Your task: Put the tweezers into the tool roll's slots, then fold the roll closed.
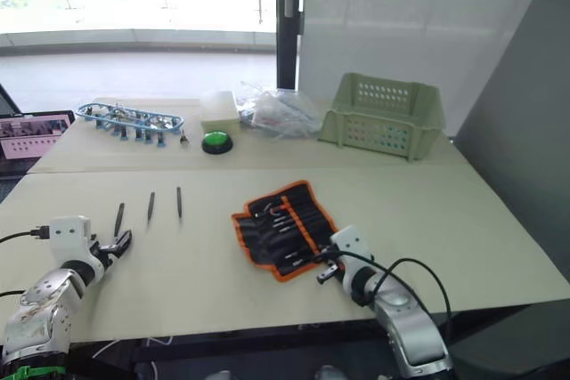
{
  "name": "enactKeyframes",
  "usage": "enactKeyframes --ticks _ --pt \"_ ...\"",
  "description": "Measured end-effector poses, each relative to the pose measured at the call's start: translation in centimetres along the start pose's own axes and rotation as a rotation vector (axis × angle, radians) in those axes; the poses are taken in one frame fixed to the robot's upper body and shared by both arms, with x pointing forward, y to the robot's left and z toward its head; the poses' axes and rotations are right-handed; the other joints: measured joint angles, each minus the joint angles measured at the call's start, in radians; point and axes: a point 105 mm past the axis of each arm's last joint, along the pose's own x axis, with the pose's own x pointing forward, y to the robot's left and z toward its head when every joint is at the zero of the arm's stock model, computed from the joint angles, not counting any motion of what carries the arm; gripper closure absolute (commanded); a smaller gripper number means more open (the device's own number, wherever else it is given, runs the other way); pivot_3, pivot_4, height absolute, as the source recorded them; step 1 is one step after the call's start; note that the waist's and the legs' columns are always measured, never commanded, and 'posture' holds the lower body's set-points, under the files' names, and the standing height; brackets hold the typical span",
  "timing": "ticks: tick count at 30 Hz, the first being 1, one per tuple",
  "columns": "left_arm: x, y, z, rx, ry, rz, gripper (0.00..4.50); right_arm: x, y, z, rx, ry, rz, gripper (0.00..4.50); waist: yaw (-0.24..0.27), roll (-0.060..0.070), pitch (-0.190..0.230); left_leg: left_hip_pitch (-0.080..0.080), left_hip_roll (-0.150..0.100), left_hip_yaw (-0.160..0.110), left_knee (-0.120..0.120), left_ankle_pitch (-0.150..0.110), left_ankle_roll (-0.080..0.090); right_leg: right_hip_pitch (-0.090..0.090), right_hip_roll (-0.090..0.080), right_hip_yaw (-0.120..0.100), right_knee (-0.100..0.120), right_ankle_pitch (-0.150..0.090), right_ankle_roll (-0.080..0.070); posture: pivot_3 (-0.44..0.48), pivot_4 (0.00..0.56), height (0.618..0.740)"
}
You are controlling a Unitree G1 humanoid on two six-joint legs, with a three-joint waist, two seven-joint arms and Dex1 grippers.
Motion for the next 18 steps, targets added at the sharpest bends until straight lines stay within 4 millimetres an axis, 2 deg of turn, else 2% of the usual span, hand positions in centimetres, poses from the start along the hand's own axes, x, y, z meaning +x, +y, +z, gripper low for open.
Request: enactKeyframes --ticks 8,15,18 --pt "0.4 -0.2 0.0 0.006 -0.017 -0.001 4.47 -0.1 -0.2 -0.2 0.005 0.003 -0.011 4.50 0.008 0.000 -0.001 0.000 0.000 0.002 0.000 0.000 0.000 0.000 -0.001 0.001 0.000 0.000 0.000 0.000 0.150 0.721" --pt "0.4 -0.3 0.7 0.039 -0.032 -0.034 4.47 -0.2 -0.1 -0.1 0.004 0.002 -0.009 4.50 0.008 -0.002 -0.001 0.000 0.000 0.002 0.000 0.000 0.000 -0.001 -0.001 0.001 -0.001 0.000 0.000 0.000 0.150 0.721" --pt "0.4 -0.1 1.8 0.060 -0.056 -0.055 4.47 -0.2 0.1 -0.2 0.007 -0.006 -0.006 4.50 0.005 -0.008 -0.001 -0.001 0.002 0.002 0.000 0.000 0.000 -0.002 0.000 0.000 -0.001 0.000 0.000 0.000 0.150 0.721"
